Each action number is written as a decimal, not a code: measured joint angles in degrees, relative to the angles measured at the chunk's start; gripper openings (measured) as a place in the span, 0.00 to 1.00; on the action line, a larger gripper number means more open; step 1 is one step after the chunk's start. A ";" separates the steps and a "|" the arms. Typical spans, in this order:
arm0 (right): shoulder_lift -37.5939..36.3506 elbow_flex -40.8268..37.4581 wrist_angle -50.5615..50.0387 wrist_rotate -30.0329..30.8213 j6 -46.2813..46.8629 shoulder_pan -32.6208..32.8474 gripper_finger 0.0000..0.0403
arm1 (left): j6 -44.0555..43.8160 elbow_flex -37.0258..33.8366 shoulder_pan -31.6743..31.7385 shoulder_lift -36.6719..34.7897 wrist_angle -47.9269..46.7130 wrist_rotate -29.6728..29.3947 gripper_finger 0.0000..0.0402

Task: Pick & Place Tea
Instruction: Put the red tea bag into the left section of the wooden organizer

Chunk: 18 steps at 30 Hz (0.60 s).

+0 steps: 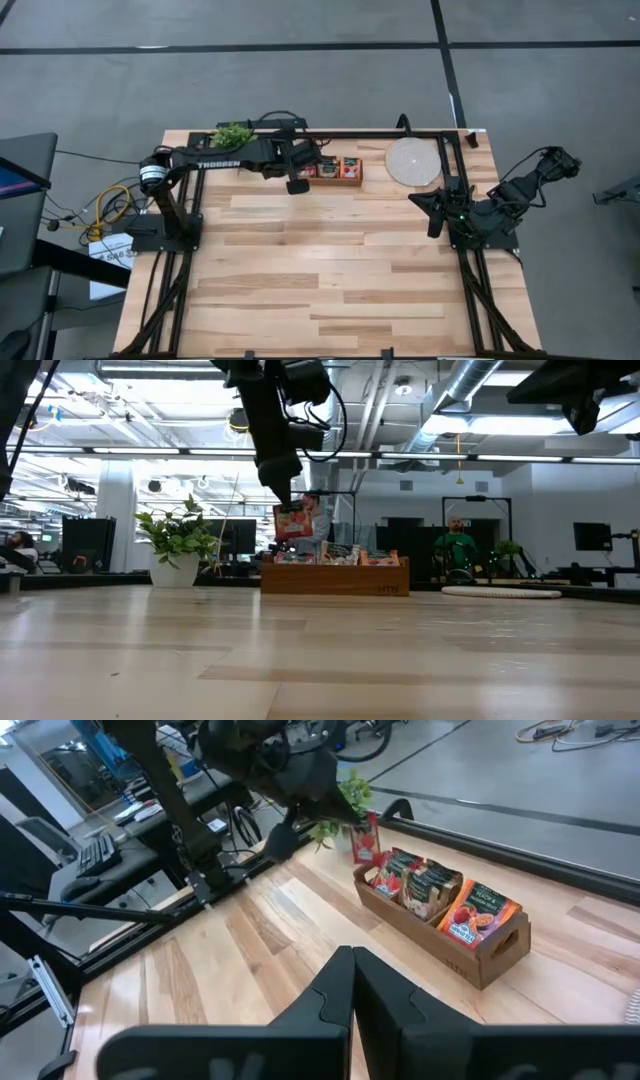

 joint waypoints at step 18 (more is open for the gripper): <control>0.02 0.02 0.42 0.00 0.05 -0.02 0.00 | 7.91 0.02 1.22 8.15 4.10 -1.35 0.00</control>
